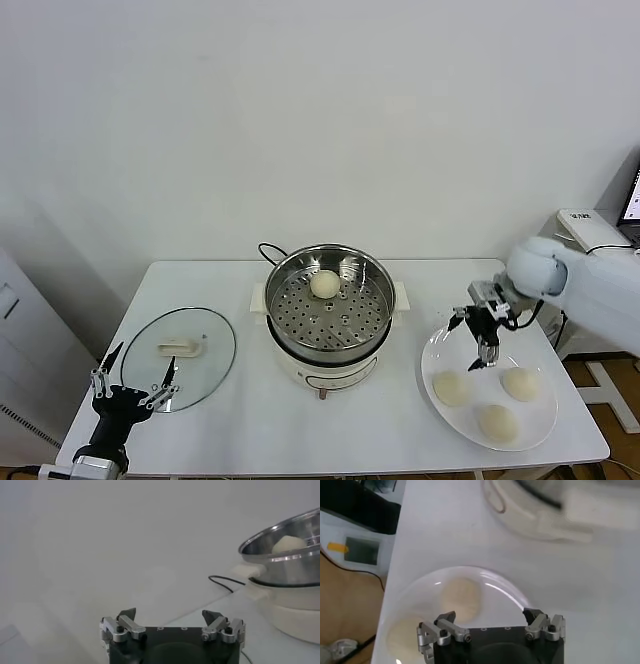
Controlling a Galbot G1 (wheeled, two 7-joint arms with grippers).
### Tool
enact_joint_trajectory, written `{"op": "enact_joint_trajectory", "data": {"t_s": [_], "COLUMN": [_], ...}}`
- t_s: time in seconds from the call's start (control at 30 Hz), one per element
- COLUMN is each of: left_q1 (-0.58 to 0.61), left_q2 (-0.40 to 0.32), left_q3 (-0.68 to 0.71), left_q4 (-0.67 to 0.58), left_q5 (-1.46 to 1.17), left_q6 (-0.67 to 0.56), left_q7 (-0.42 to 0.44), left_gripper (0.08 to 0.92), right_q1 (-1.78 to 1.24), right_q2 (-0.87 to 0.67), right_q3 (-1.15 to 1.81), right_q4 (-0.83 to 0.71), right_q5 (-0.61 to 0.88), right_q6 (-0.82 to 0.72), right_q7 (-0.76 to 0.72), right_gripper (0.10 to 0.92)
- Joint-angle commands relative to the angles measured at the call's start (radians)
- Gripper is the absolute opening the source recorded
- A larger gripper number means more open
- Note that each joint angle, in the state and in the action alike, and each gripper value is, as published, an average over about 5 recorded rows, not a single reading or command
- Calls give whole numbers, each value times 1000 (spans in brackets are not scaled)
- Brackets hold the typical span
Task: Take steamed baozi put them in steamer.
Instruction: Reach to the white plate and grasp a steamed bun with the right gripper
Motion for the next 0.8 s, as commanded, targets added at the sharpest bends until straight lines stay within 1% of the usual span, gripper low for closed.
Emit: {"op": "enact_joint_trajectory", "data": {"t_s": [0.03, 0.4, 0.8], "left_q1": [-1, 9, 24], "left_q2": [3, -8, -19], "left_q3": [1, 3, -5], "left_q4": [3, 3, -6], "left_q5": [4, 17, 26], "left_q6": [4, -1, -13], "left_q7": [-2, -3, -18], "left_gripper": [823, 823, 823], "right_q1": [-201, -232, -247], "right_q2": [-45, -20, -6], "right_q3": [106, 134, 135], "right_q4": [28, 2, -4], "right_q5": [-30, -14, -38], "right_q6": [-26, -36, -46], "right_q7": [33, 63, 75], "right_gripper": [823, 823, 815]}}
